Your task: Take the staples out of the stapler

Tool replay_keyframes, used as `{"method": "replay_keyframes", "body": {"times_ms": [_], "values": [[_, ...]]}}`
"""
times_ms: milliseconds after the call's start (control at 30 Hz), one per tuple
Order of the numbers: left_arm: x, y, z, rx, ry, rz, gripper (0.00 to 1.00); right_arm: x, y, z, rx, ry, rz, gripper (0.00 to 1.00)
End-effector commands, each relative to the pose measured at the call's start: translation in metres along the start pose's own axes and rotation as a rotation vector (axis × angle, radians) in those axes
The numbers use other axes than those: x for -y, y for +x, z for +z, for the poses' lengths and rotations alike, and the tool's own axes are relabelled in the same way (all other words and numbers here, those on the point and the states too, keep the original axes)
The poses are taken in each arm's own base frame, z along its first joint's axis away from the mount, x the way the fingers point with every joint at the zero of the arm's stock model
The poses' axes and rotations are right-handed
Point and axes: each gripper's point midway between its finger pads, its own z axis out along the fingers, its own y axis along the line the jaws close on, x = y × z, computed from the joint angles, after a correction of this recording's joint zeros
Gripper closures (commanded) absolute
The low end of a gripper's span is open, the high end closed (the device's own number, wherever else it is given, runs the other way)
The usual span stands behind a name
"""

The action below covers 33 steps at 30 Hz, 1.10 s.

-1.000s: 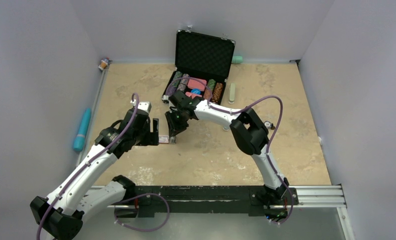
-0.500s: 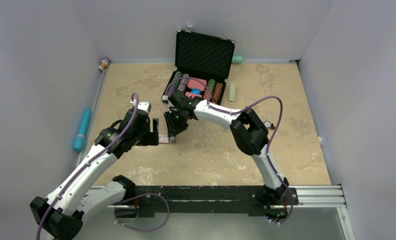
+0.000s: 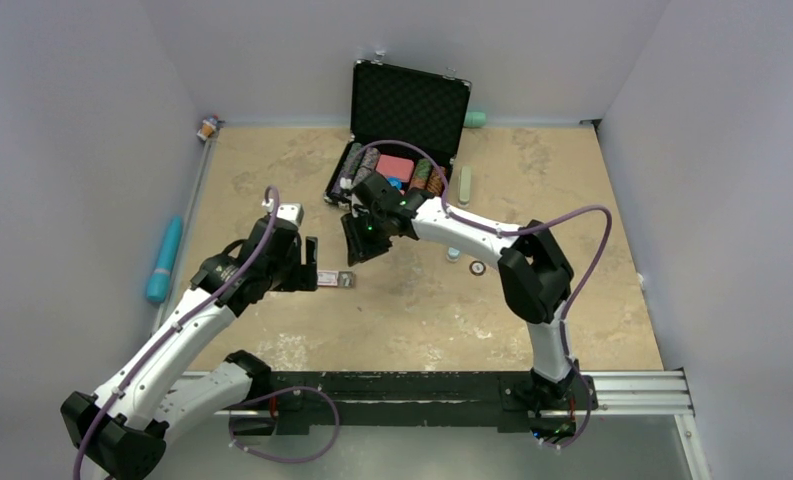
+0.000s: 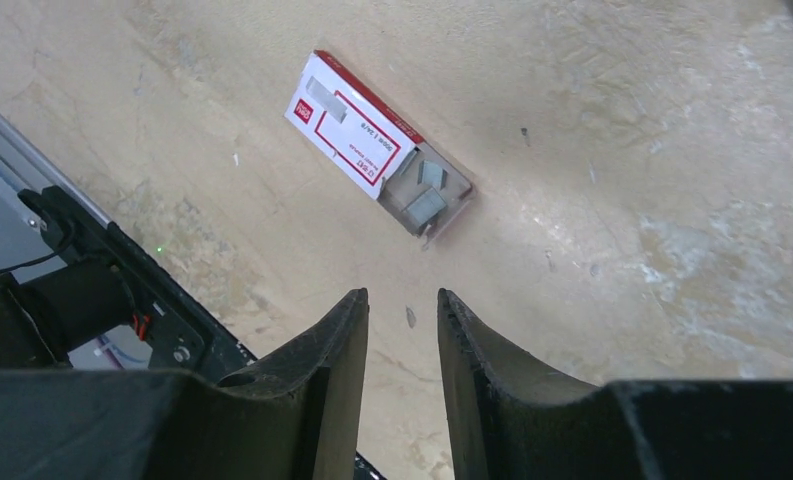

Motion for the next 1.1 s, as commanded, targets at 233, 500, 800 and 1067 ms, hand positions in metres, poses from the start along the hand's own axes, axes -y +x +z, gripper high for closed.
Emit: {"method": "replay_keyframes", "body": {"times_ms": [233, 500, 800, 1067], "values": [[0.004, -0.010, 0.004, 0.010, 0.007, 0.009, 0.29, 0.028, 0.006, -0.016, 0.051, 0.111, -0.020, 0.68], [0.010, -0.020, 0.024, -0.063, -0.057, -0.022, 0.32, 0.025, 0.011, -0.009, 0.033, 0.079, -0.015, 0.70], [-0.016, -0.025, 0.062, -0.144, -0.193, -0.102, 0.46, 0.029, 0.014, 0.008, -0.018, 0.089, -0.018, 0.71], [-0.037, -0.017, 0.092, -0.224, -0.251, -0.220, 0.53, 0.026, 0.011, 0.018, -0.042, 0.070, -0.020, 0.73]]}}
